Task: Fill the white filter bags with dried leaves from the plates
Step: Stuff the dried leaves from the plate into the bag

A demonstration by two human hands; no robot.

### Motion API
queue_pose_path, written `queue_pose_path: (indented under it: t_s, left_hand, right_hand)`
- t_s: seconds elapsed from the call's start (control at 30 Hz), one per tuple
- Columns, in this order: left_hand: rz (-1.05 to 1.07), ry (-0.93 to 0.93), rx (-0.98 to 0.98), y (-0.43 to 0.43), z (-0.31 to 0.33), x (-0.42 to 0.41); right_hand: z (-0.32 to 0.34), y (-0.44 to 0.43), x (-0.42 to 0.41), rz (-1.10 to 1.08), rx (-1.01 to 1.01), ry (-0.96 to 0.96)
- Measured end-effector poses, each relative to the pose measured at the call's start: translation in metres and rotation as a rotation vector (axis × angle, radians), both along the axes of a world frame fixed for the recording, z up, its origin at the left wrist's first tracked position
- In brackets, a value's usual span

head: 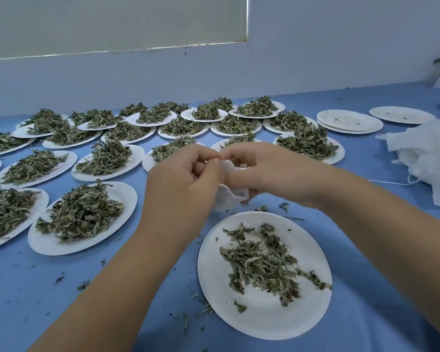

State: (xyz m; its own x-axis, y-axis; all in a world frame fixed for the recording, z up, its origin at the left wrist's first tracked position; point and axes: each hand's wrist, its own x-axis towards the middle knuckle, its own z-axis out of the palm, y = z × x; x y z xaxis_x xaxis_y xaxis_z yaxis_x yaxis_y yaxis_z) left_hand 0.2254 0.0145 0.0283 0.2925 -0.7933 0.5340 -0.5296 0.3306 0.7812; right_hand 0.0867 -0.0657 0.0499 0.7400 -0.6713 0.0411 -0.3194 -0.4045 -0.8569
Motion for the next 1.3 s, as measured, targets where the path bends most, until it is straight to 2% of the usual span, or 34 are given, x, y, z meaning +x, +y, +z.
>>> queue_pose_path:
  t_s: [0.07,0.17,0.23,0.3,0.37,0.63,0.77,1.13,1.3]
  left_hand:
    - [0.020,0.011,0.002,-0.001,0.000,0.003]
    - [0.048,0.006,-0.009,-0.002,0.000,0.006]
    - [0.073,-0.010,-0.024,-0.003,0.001,0.009]
    - [0.092,-0.001,-0.031,-0.004,0.001,0.012]
    - [0.110,-0.005,-0.029,-0.006,0.000,0.014]
    - [0.100,-0.092,-0.019,-0.007,-0.003,0.010]
    - [0.099,-0.090,-0.032,-0.008,-0.005,0.012]
    - [0.146,-0.234,-0.143,-0.005,-0.004,0.018]
    - [0.165,-0.303,-0.162,-0.004,-0.003,0.018]
  right_hand:
    - [0.001,-0.004,-0.010,0.049,-0.008,-0.008]
    - [-0.001,-0.004,-0.023,-0.011,-0.108,0.054]
    - [0.001,-0.001,-0.038,0.035,-0.201,0.211]
    - [0.004,0.004,-0.052,0.191,-0.229,0.382]
    - [0.006,0.010,-0.060,0.304,-0.247,0.465]
    - [-0.034,0.029,-0.037,0.398,-0.464,0.552]
    - [-0.039,0.034,-0.035,0.360,-0.500,0.489]
    - [-0.038,0.042,-0.033,0.330,-0.562,0.348]
    - [-0.029,0.041,-0.039,0.329,-0.414,0.281]
